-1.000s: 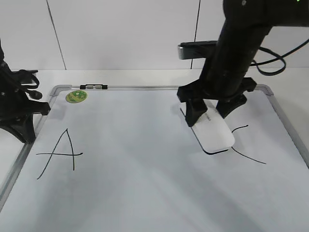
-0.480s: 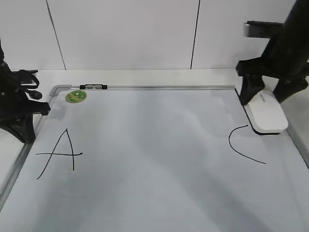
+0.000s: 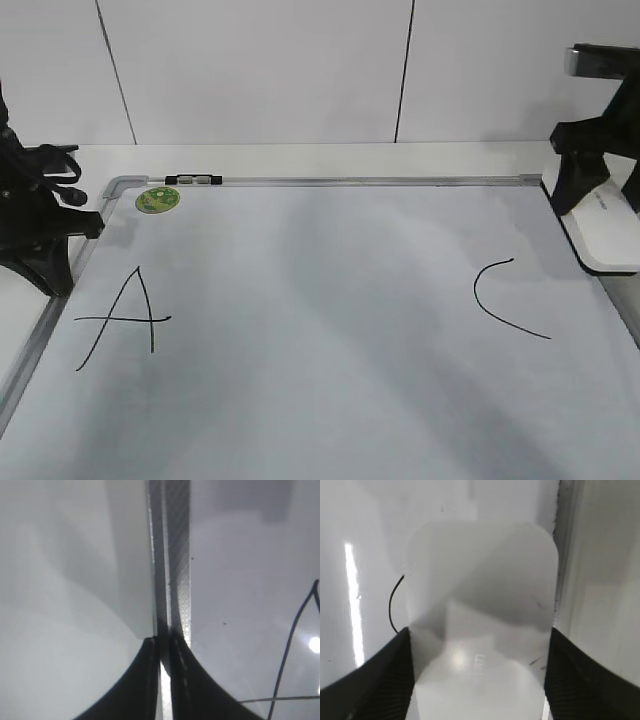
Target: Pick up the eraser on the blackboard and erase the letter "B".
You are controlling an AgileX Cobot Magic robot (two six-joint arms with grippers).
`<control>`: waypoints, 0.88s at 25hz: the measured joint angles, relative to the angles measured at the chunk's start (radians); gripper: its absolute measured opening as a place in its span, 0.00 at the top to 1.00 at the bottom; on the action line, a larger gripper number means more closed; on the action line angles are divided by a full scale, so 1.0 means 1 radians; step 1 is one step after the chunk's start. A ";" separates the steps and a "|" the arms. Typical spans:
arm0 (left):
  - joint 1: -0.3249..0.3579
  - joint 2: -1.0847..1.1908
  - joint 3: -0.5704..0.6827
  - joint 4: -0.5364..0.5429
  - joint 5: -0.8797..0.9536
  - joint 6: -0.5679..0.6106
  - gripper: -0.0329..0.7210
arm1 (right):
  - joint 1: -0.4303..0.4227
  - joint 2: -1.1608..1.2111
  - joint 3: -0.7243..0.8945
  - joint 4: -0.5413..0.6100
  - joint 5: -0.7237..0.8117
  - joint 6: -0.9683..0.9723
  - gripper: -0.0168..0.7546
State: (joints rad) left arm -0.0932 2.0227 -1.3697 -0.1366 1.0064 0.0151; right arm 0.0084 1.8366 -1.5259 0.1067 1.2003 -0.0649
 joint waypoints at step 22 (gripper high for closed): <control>0.000 0.000 0.000 0.000 0.000 0.000 0.93 | -0.021 0.010 0.150 0.001 -0.133 -0.055 0.27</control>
State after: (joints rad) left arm -0.0932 2.0227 -1.3697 -0.1366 1.0064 0.0151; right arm -0.0131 1.8470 -1.3759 0.1075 1.0668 -0.1195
